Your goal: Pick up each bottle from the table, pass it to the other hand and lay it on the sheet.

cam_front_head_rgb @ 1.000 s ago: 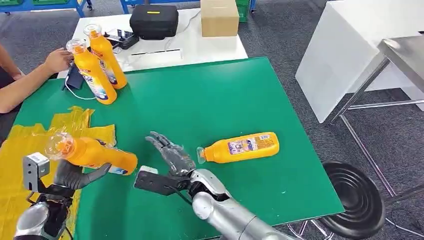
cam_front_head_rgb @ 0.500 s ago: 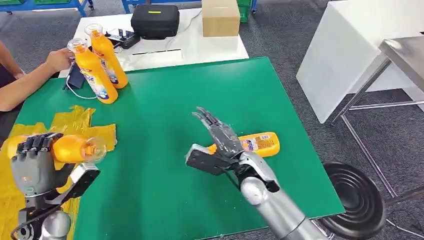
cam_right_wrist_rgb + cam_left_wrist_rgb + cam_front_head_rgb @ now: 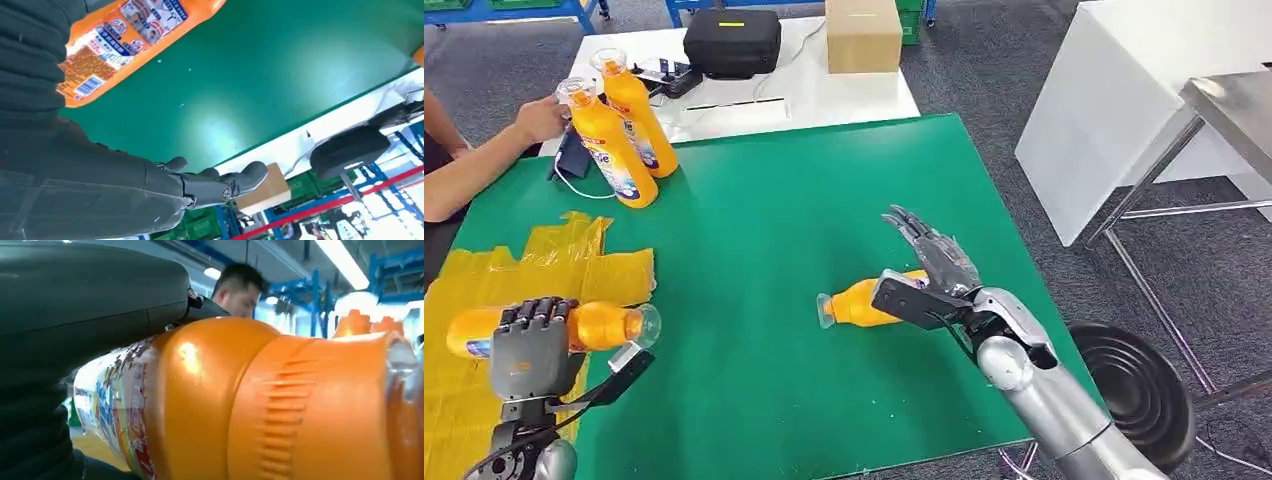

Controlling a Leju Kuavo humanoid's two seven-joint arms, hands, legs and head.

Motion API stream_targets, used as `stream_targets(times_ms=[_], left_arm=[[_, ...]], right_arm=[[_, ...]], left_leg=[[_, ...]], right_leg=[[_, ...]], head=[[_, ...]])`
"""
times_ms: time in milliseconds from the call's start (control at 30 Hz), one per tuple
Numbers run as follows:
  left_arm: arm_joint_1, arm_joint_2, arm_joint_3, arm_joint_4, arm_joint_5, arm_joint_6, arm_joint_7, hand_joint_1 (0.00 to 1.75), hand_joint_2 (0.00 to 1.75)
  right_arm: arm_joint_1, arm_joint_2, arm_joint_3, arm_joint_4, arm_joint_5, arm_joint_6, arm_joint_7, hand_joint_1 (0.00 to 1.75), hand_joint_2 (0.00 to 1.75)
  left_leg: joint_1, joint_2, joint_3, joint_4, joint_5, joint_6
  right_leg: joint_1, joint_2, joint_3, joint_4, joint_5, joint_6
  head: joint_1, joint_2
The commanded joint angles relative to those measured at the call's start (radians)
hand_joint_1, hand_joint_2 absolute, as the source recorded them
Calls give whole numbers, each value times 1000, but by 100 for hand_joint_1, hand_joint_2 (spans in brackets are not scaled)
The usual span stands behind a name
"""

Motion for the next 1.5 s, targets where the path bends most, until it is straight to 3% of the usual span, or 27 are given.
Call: stream_targets(times_ms=[33,233,267,467,633,833,1067,1100,1167,1200,1300,1500], left_arm=[[-125,102,-142,338,-1,-127,70,175,175],[-227,121,-186,501,13,-281,36,175,175],[-276,136,-214,586,22,-376,11,0,175],[-347,157,-243,696,104,-394,-46,0,175],[-352,162,-245,690,127,-407,-59,0,175],[-411,201,-273,690,284,-526,-174,0,175],[-411,201,-273,690,284,-526,-174,0,175],[-452,249,-258,648,621,-775,-370,0,175],[-446,269,-256,614,715,-849,-404,0,175],[-437,291,-238,584,839,-961,-458,0,175],[-394,339,-223,497,1054,-1125,-518,0,175],[-432,334,-299,507,1170,-1165,-535,0,175]], right_arm=[[57,-140,-60,-55,-28,46,13,0,175],[36,-150,-70,17,-21,115,30,0,175],[-9,-137,-46,92,-21,162,51,0,175],[-109,-80,1,280,-12,163,28,0,175],[-121,-76,12,299,-10,167,29,0,175],[-243,-21,71,512,-5,206,29,0,175],[-243,-21,71,512,-5,206,29,0,175],[-371,49,139,707,4,240,-5,0,175],[-399,67,161,754,12,242,-16,0,175],[-430,83,192,794,22,263,-30,0,175],[-486,131,257,893,42,297,-54,0,175],[-523,213,408,1038,117,376,-81,0,175]], left_leg=[[-1,-10,2,-2,2,0],[-1,-6,2,-1,0,0],[0,-6,3,-1,0,0],[-2,-6,6,-3,4,-1],[-2,-9,4,-2,8,2],[-1,-10,2,-1,13,1],[-2,-10,1,-1,14,1],[-2,-12,3,-2,15,1],[-2,-9,1,0,15,1],[-1,-6,0,0,15,1],[-1,-6,1,1,15,1],[0,-9,-4,1,15,0]], right_leg=[[-1,-6,4,-1,-1,0],[-1,-3,4,-1,0,0],[-1,-2,5,-1,0,0],[-4,-1,10,-2,4,-1],[-4,-6,9,-2,5,0],[-4,-7,8,-1,9,-1],[-4,-7,8,-1,11,-3],[-4,-10,9,0,10,-2],[-3,-6,7,1,11,-1],[-2,-2,5,1,12,-1],[-3,-4,5,2,11,-1],[0,-6,0,2,10,-1]], head=[[-1,0],[0,0],[0,0],[-1,0],[-1,0],[-1,0],[-1,0],[-1,0],[0,0],[0,0],[0,0],[0,0]])
